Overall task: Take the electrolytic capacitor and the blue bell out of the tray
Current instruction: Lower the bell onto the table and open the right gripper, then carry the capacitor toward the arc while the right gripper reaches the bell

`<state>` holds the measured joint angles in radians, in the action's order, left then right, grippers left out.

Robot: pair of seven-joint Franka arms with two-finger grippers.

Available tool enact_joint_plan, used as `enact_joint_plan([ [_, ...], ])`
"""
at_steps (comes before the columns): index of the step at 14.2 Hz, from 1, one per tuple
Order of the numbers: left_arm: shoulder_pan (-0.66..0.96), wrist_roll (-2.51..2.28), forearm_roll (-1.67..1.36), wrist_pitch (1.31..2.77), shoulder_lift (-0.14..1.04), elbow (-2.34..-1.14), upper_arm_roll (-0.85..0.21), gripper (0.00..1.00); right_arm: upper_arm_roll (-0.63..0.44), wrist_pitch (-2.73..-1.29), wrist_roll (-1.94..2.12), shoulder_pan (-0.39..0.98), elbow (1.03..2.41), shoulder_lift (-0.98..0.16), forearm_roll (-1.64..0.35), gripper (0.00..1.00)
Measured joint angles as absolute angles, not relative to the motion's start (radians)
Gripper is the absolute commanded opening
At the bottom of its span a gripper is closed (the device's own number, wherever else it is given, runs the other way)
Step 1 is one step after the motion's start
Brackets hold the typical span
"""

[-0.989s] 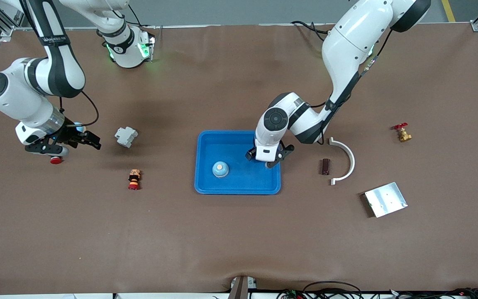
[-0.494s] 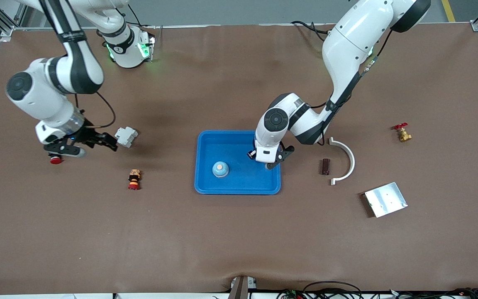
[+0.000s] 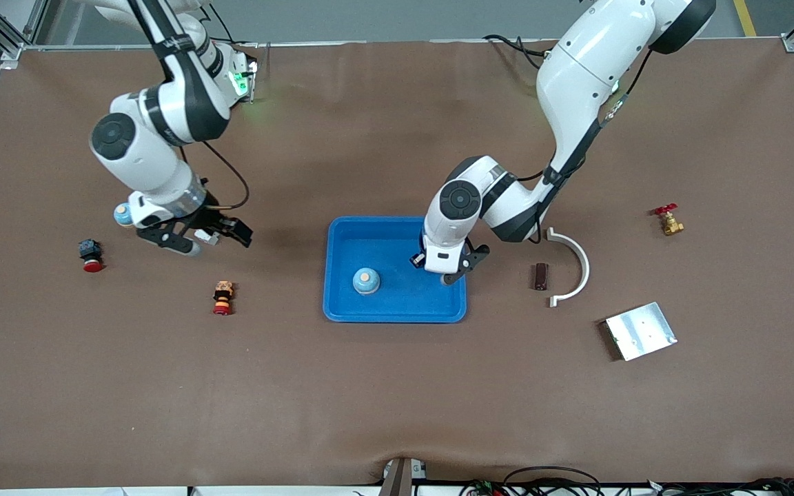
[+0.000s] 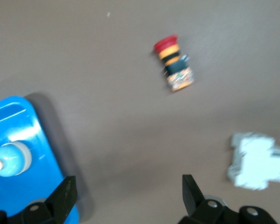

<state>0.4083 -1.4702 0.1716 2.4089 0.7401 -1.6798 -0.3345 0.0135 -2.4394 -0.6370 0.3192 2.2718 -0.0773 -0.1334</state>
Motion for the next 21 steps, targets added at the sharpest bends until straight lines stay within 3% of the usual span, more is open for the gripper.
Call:
enact_joint_plan([
  [5, 0.379, -1.408, 0.179, 2.221, 0.695, -1.604, -0.332, 0.0, 0.013, -2.44, -0.925, 0.451, 2.172, -0.187, -0.05, 1.0],
  [11, 0.24, -0.952, 0.18, 2.035, 0.597, -1.601, -0.333, 0.0, 0.013, -2.44, -1.222, 0.586, 1.955, -0.399, -0.002, 1.0],
  [21, -0.101, -0.433, 0.18, 1.998, 0.503, -1.728, -0.425, 0.0, 0.013, -2.38, -1.322, 0.632, 1.698, -0.608, 0.0, 1.0],
])
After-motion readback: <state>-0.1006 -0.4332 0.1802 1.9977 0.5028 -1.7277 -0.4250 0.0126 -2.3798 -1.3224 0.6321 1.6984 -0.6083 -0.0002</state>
